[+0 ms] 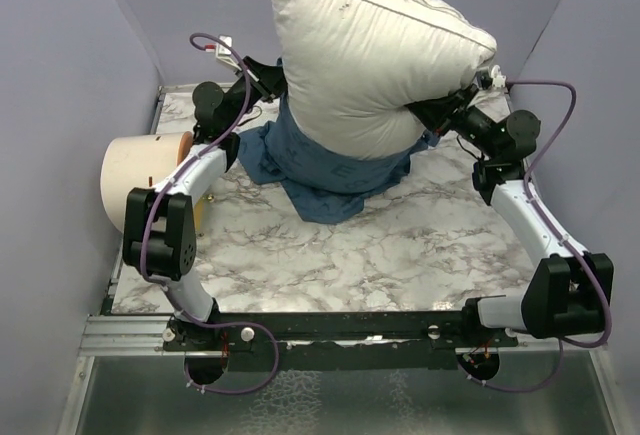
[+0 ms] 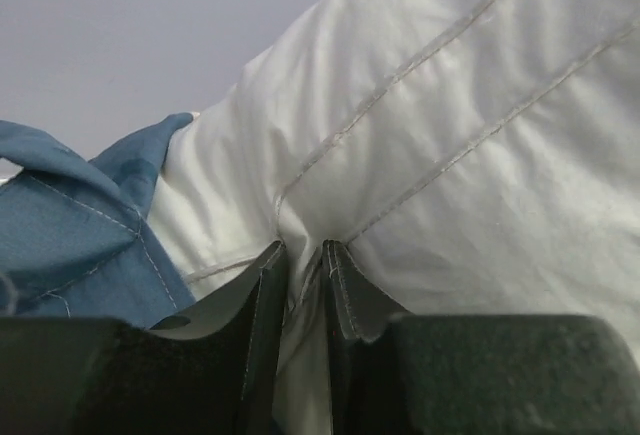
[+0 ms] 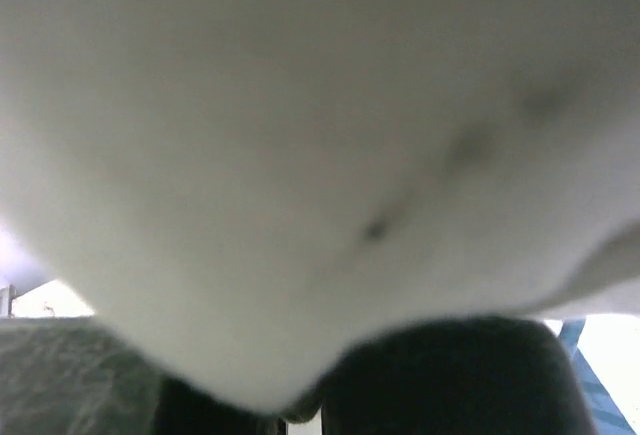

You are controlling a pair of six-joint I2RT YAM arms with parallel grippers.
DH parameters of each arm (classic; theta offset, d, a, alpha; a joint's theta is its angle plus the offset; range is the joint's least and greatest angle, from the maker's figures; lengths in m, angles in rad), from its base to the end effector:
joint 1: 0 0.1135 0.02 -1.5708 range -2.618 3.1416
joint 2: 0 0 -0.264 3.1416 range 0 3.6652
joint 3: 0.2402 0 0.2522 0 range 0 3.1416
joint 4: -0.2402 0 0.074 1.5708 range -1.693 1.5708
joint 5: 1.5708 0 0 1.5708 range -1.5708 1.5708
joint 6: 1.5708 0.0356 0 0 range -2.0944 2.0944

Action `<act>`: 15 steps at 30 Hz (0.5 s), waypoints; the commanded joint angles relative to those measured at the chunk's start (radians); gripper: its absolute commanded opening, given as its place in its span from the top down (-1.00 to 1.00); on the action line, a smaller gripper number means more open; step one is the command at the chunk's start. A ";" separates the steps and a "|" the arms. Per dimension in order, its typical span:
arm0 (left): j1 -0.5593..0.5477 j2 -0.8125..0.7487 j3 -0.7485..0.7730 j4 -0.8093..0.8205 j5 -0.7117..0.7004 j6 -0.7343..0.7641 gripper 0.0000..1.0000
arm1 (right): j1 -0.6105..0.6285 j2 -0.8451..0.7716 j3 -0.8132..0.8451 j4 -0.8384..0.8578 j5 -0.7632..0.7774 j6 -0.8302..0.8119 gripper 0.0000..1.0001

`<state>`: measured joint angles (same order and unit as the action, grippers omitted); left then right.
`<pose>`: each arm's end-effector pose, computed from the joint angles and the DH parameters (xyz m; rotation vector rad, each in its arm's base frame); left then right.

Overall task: Put the pillow into the pillowcase
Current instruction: Stuff the pillow into the pillowcase.

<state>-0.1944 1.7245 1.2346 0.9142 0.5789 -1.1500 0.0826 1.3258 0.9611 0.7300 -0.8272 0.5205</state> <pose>0.3881 -0.0963 0.3548 -0.0621 1.3630 -1.4838 0.2947 0.0507 0.3733 -0.4775 1.3132 1.0022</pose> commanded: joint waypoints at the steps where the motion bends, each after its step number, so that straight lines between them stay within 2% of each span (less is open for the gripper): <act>1: 0.066 -0.118 0.039 -0.080 0.098 0.067 0.38 | 0.019 -0.070 -0.013 -0.023 -0.051 -0.101 0.97; 4: 0.139 -0.148 0.040 -0.141 0.108 0.105 0.14 | 0.019 -0.101 -0.038 -0.061 -0.065 -0.169 0.98; 9: 0.227 -0.147 0.058 -0.315 0.114 0.219 -0.14 | 0.019 -0.095 -0.046 -0.055 -0.091 -0.170 0.98; 11: 0.250 -0.138 0.043 -0.328 0.100 0.246 -0.32 | 0.018 -0.088 -0.039 -0.054 -0.093 -0.168 0.99; 15: 0.275 -0.073 0.079 -0.348 0.137 0.257 -0.48 | 0.019 -0.068 -0.014 -0.075 -0.082 -0.165 0.99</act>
<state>0.0643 1.6016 1.2785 0.6250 0.6556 -0.9489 0.0971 1.2430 0.9241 0.6792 -0.8890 0.3656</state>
